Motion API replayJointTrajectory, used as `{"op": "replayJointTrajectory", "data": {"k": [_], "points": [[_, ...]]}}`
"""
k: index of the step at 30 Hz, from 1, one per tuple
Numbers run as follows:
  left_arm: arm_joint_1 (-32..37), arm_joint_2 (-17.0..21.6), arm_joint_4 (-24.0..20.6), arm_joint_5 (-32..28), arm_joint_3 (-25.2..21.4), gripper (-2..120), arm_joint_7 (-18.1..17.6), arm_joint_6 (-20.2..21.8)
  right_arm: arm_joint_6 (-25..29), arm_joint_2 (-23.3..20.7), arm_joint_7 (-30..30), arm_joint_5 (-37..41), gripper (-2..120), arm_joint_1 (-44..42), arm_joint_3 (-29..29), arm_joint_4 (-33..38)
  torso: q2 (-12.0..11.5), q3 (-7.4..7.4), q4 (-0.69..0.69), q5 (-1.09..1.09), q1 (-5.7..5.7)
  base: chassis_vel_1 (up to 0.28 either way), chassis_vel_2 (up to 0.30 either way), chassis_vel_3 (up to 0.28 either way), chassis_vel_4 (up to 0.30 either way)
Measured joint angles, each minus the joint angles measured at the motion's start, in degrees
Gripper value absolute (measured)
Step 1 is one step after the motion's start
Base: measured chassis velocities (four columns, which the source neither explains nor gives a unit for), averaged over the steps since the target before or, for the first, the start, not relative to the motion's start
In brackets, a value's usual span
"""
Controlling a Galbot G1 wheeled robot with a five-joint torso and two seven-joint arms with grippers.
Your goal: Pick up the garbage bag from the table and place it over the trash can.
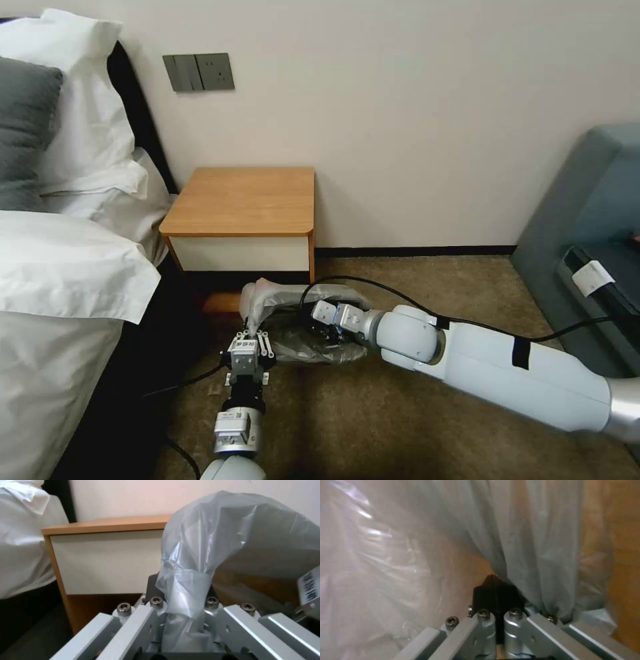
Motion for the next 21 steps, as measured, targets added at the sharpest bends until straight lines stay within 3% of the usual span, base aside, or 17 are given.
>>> {"op": "replayJointTrajectory", "data": {"k": [21], "points": [[0.21,-0.17,-0.29,-0.18,0.83,7,0.23,-0.40,0.22,6.33,0.39,-1.13,0,3.64,-4.92,-9.64,0.00,0.00,0.00,0.00,0.00,0.000,0.000,0.000,0.000]]}}
